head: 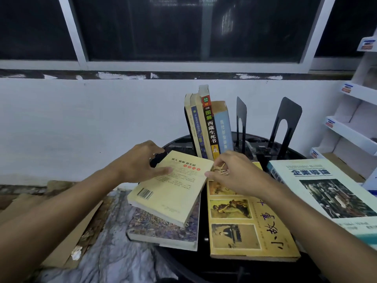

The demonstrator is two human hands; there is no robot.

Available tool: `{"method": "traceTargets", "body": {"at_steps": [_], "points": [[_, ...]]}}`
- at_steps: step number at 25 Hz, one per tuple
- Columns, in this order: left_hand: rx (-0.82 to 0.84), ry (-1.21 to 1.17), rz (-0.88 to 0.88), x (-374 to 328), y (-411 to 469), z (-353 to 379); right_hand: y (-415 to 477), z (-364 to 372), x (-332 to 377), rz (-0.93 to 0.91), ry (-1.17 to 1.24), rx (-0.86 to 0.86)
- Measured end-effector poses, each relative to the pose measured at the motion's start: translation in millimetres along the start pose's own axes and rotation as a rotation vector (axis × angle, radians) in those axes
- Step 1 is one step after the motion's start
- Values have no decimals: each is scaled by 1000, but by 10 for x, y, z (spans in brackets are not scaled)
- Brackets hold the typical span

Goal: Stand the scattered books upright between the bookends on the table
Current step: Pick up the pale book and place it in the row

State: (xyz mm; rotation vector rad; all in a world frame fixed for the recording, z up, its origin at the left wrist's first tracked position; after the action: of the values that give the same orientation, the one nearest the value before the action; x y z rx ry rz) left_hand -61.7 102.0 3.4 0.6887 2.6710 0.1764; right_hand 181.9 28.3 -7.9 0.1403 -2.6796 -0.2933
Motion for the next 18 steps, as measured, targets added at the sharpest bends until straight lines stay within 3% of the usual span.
{"method": "traceTargets", "body": {"at_steps": [7,18], "points": [[94,-32,-17,56,-330,97,-184,262,200,-23,57,105],[52,-162,-142,141,-465,244,-60,380,227,-58,104,112]]}}
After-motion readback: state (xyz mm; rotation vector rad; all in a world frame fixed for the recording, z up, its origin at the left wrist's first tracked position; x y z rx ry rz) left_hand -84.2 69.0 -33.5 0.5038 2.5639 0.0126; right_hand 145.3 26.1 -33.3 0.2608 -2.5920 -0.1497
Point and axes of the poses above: each hand's wrist, its own y-axis towards the middle knuckle, its own z-axis out of the palm, x = y × z, the point moved 6 cm from there along y, towards the middle knuckle, and after that the axes turned 6 degrees about -x, right-handed, at the moved point
